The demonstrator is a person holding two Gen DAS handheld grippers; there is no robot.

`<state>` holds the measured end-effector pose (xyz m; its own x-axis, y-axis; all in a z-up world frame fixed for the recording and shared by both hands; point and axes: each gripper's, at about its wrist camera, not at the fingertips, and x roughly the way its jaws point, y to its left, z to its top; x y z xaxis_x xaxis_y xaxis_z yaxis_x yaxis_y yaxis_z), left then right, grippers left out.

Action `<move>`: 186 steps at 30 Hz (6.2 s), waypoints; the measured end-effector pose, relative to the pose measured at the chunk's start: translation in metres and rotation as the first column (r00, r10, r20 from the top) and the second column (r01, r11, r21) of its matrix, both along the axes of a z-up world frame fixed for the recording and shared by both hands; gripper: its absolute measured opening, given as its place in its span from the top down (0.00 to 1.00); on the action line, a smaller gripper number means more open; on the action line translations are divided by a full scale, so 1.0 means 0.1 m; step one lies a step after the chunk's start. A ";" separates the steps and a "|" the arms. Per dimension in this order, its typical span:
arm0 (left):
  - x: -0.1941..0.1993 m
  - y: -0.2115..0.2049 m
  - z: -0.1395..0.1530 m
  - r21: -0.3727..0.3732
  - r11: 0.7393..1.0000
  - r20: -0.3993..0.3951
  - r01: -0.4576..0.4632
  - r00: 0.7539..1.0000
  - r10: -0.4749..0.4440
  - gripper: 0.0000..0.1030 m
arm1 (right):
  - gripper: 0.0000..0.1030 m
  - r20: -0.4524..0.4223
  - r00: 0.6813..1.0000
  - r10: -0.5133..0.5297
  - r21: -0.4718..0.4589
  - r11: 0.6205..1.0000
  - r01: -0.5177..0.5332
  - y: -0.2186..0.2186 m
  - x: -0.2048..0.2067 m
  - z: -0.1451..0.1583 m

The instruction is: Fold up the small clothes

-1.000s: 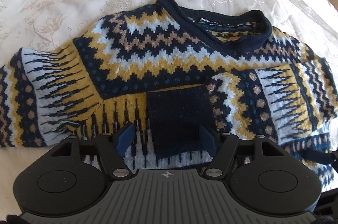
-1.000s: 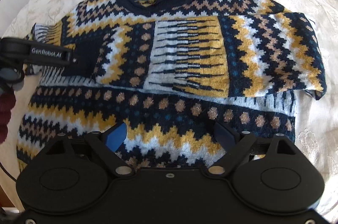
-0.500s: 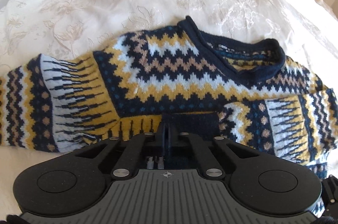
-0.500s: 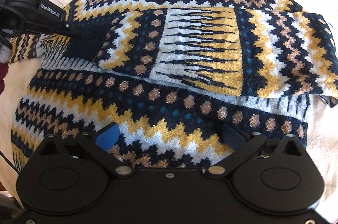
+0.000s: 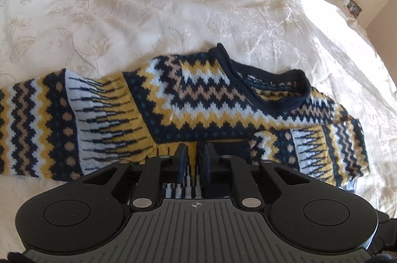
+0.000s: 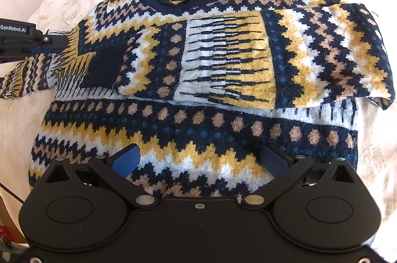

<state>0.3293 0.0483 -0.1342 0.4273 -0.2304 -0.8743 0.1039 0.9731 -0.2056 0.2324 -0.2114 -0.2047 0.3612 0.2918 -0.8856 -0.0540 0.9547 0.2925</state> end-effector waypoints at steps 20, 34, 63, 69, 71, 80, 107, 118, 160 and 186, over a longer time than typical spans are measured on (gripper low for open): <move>0.19 -0.18 -0.55 -0.150 0.988 -0.109 -0.026 0.994 0.009 0.57 | 0.00 -0.028 0.999 0.033 0.002 0.999 -0.033 0.03 0.05 -0.05; -0.02 0.03 0.54 -0.077 0.996 0.198 -0.046 0.978 0.060 0.94 | 0.01 0.000 1.000 -0.004 0.034 0.999 0.004 -0.05 -0.01 0.11; 0.26 0.39 -0.17 0.066 0.987 -0.011 -0.144 0.989 0.145 0.91 | 0.01 0.011 0.949 -0.316 -0.152 0.937 0.314 -1.31 0.79 -0.24; 0.18 0.45 -0.31 0.110 0.985 -0.053 -0.130 0.989 0.137 0.73 | 0.01 0.012 0.957 -0.291 -0.218 0.933 0.287 -1.28 0.69 -0.25; 0.13 0.46 -0.33 0.121 0.985 -0.054 -0.123 0.990 0.130 0.70 | 0.01 0.013 0.955 -0.297 -0.225 0.929 0.293 -1.28 0.69 -0.26; -0.06 0.63 -0.26 0.164 0.969 -0.048 -0.183 0.980 0.193 0.56 | 0.01 0.006 0.952 -0.305 -0.249 0.922 0.297 -1.23 0.67 -0.16; -0.90 2.46 0.07 -0.053 0.821 0.020 -0.569 0.821 0.571 0.25 | 0.01 0.041 0.989 -0.143 0.042 0.989 0.141 0.18 -0.20 0.57; -0.71 3.31 0.16 -0.039 0.778 0.101 -0.627 0.772 0.628 0.25 | 0.01 0.044 0.991 -0.128 0.044 0.991 0.126 0.62 -0.16 0.65; -0.86 1.72 1.93 -0.132 0.928 0.550 -0.348 0.753 0.361 0.94 | 0.01 0.065 0.997 -0.035 0.105 0.994 0.028 0.46 -0.20 0.72; -0.45 -1.41 0.73 -0.127 0.957 0.322 0.260 0.924 -0.208 0.75 | 0.01 0.038 0.987 -0.159 0.126 0.980 0.153 -0.54 -0.42 0.58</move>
